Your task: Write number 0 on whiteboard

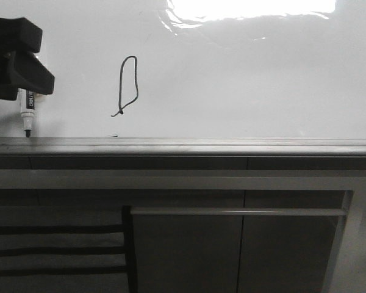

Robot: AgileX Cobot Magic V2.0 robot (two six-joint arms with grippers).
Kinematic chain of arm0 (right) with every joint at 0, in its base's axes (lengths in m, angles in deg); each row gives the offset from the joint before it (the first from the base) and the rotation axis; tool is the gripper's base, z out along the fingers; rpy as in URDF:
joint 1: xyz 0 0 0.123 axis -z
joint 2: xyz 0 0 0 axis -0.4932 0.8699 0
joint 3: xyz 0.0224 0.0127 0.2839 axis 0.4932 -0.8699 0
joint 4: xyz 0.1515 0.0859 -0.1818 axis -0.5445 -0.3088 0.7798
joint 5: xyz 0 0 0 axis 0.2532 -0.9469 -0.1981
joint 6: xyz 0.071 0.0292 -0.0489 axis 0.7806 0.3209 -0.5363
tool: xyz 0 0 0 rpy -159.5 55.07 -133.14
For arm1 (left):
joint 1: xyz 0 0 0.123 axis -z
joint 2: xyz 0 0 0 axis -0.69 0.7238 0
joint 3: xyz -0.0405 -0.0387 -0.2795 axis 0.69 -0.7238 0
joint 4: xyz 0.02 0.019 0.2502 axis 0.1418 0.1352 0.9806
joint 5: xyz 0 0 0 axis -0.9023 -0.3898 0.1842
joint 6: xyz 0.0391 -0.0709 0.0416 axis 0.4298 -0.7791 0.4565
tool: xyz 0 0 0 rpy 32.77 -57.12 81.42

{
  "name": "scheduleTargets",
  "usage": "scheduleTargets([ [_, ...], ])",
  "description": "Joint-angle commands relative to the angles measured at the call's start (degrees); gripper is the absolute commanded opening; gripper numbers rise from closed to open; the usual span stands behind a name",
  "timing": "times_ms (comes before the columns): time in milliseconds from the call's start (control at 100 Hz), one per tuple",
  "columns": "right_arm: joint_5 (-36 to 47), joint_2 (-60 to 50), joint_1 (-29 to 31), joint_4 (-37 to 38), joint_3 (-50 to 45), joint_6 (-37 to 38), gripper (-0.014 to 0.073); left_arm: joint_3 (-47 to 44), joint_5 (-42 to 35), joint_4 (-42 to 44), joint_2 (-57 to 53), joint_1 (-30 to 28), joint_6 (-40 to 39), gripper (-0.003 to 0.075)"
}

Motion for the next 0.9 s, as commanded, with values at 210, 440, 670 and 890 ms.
scheduleTargets([
  [210,3.18,-7.31,0.0,1.84,-5.45,3.23,0.0403,-0.01,7.0,1.36,-5.82,-0.05,-0.2,0.0284],
  [440,4.0,-17.33,0.0,3.33,-14.82,6.12,-0.0071,-5.98,8.53,1.36,-12.39,-0.05,-0.2,-0.002],
  [670,14.41,-30.0,0.0,3.42,-25.91,9.7,-0.006,-10.08,7.87,4.56,-23.8,-0.05,1.76,-0.002],
  [890,24.04,-39.62,0.0,3.42,-37.29,12.95,-0.006,-15.01,5.4,5.25,-36.54,-0.05,2.96,-0.002],
])
